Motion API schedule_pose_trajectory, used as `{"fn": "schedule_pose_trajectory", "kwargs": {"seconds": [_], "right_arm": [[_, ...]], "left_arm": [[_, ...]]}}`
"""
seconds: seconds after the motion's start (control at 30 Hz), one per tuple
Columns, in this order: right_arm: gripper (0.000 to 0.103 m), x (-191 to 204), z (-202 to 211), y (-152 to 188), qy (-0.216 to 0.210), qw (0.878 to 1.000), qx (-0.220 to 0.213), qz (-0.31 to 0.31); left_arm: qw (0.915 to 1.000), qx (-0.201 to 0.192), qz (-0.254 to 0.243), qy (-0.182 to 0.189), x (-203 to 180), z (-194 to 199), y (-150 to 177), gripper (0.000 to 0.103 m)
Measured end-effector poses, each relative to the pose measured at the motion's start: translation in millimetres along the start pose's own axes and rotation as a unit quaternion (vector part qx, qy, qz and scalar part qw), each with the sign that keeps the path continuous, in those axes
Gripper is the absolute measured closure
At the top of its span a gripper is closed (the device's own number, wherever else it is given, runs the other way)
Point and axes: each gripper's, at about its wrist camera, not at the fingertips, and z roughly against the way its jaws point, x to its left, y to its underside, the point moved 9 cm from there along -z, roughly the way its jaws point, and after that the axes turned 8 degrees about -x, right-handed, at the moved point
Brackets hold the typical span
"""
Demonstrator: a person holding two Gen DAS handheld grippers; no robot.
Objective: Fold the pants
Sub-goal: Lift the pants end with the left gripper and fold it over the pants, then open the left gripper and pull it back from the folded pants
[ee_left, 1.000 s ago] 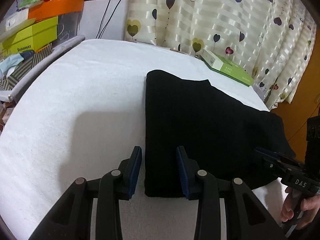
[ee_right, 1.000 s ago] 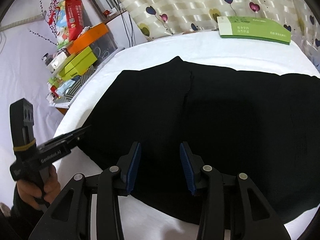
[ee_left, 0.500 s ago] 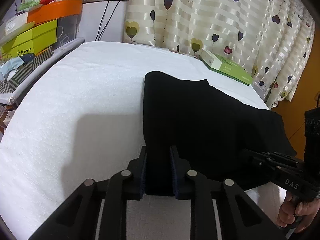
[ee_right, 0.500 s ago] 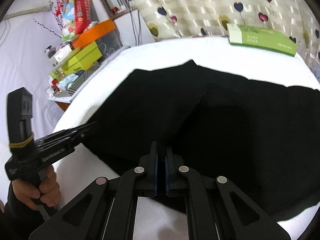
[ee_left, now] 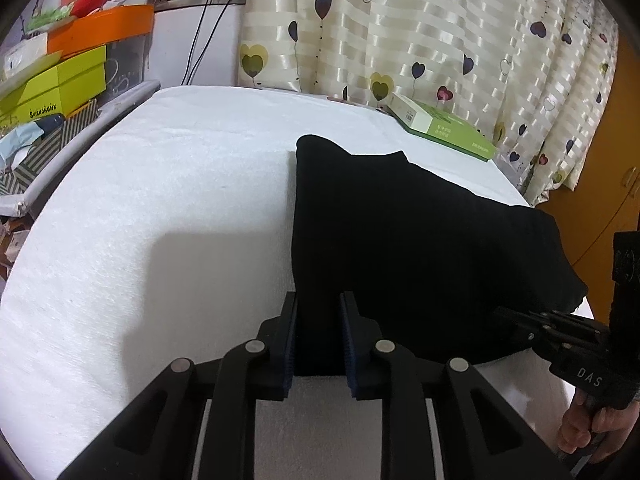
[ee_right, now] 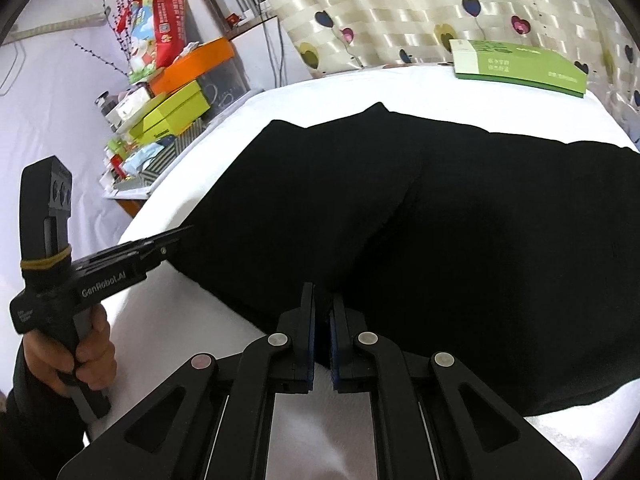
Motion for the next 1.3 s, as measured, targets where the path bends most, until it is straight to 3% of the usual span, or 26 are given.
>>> {"fn": "schedule_pose_trajectory", "kwargs": {"seconds": [0.17,0.27,0.47,0.63,0.73,0.97,1.03,1.1,1.3], "right_arm": [[0.085,-8,13,-15,0.016,0.999,-0.026,0.014],[0.085,-16,20,-32,0.021,0.998,-0.053,0.009],[0.085,-24,7,-39,0.016,0.999,-0.048,-0.001],[0.085,-38,-3,-19,0.027,1.0,-0.011,-0.004],[0.085,-41,10,-19,0.025,1.0,-0.02,-0.001],[0.084,-66,54,-9,0.073,0.996,-0.044,-0.002],[0.08,-75,65,-4,0.073,0.996,-0.053,-0.021],[0.061,-92,68,3,0.095,0.994,-0.047,-0.038],[0.061,-104,92,5,0.106,0.991,-0.061,-0.054]], "left_arm": [[0.9999,-0.01,0.001,-0.004,0,7,-8,0.079],[0.9995,-0.029,-0.009,-0.006,-4,11,-25,0.079],[0.9988,-0.044,-0.023,0.007,-17,-13,-60,0.079],[0.9996,0.013,-0.024,0.0,-15,-56,-35,0.079],[0.9996,0.004,-0.027,0.004,-15,-54,-33,0.079],[0.9995,-0.01,-0.029,-0.002,-23,-22,-29,0.079],[0.9995,-0.011,-0.027,0.005,-32,-13,-22,0.08],[0.9994,-0.008,-0.032,0.013,-42,-6,-11,0.08],[0.9986,0.006,-0.053,0.002,-54,-11,6,0.08]]}}
